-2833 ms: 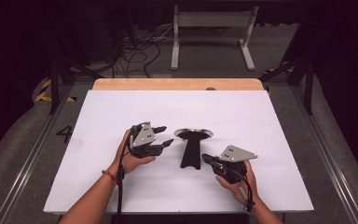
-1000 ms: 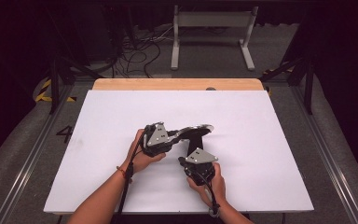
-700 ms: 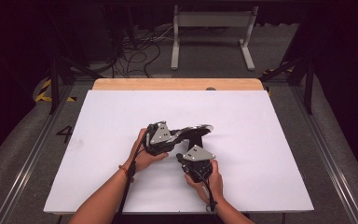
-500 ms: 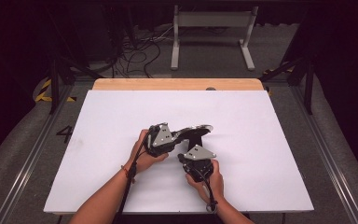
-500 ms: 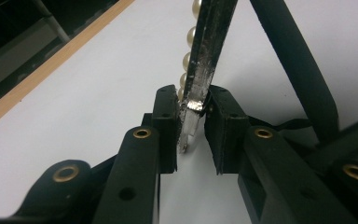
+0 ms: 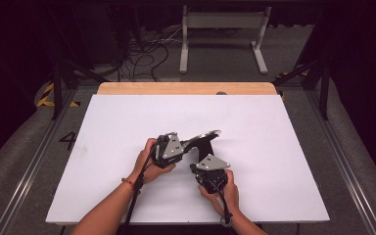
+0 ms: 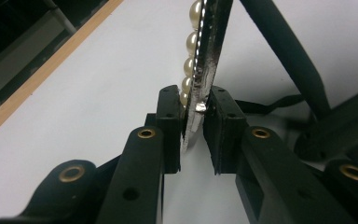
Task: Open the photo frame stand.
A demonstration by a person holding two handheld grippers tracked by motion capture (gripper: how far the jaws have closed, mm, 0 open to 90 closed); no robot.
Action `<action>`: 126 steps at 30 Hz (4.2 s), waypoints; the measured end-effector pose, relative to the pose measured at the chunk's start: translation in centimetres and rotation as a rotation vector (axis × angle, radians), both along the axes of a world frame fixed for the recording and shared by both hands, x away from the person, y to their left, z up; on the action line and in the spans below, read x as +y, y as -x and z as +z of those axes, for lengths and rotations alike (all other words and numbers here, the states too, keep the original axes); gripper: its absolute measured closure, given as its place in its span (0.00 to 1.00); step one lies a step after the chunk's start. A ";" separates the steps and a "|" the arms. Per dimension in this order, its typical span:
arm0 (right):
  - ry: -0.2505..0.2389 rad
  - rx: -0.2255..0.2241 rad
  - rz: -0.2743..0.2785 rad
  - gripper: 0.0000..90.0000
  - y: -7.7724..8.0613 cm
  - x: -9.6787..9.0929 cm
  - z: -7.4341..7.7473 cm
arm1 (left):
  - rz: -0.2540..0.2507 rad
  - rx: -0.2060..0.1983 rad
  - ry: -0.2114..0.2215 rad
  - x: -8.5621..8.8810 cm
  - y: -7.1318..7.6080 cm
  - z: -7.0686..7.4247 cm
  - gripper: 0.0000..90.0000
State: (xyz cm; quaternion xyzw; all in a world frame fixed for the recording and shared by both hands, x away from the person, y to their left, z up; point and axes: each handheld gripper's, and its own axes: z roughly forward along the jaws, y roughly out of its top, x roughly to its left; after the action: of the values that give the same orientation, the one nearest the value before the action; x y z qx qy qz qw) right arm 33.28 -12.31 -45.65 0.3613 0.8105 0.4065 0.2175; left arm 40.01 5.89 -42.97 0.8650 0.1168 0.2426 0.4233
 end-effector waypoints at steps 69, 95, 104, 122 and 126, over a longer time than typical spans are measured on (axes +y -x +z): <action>-0.005 0.017 -0.042 1.00 -0.8 -3.4 0.4 | -0.055 0.069 0.021 0.3 1.1 -0.1 0.85; -0.007 0.013 -0.031 1.00 -1.3 -4.7 0.8 | -0.062 0.083 0.013 0.1 0.7 -1.0 0.73; 0.000 -0.084 -0.065 0.88 -0.4 -5.2 2.7 | -0.056 0.078 0.015 -0.7 0.6 -1.6 0.69; 0.038 -0.054 -0.143 0.61 -1.3 -5.7 1.5 | -0.063 0.029 -0.018 -0.7 0.3 -1.7 0.80; 0.033 -0.044 -0.139 0.61 -1.4 -5.8 1.6 | -0.071 0.031 -0.021 -0.7 0.4 -1.6 0.80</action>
State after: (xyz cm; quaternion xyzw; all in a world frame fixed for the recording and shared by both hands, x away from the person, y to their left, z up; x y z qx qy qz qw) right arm 34.67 -18.15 -44.10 0.4041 0.7850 0.3848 0.2690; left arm 39.61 5.17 -44.57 0.8767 0.0902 0.2154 0.4207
